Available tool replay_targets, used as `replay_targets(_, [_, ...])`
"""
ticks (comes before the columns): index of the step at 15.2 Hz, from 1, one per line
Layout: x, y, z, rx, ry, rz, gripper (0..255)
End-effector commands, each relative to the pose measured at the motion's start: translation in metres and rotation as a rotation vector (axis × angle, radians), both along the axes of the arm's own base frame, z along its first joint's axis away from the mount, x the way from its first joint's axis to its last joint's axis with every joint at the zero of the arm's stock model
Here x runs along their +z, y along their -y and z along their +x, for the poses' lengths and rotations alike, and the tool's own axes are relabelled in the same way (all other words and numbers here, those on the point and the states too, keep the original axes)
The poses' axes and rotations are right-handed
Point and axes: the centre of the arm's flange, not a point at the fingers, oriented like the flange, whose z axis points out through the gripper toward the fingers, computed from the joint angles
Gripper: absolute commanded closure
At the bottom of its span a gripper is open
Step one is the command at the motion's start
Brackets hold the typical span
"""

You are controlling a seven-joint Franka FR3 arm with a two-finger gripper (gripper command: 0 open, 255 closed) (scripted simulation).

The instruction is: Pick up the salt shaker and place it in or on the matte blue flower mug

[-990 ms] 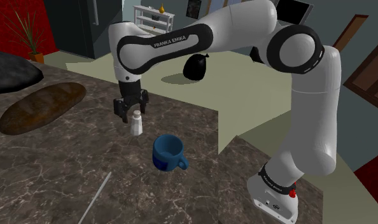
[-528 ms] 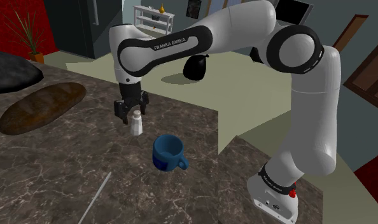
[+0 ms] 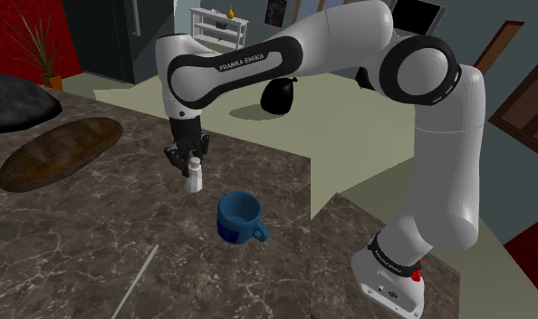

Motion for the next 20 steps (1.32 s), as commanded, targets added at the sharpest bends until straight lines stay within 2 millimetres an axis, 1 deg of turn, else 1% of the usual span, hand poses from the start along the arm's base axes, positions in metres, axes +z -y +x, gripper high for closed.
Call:
replay_targets(1, [-0.001,0.0,0.0,0.0,-0.002,-0.001,255])
replay_targets(3, [-0.001,0.0,0.0,0.0,-0.002,-0.001,255])
replay_targets(20, [0.089,0.0,0.0,0.0,-0.002,-0.001,255])
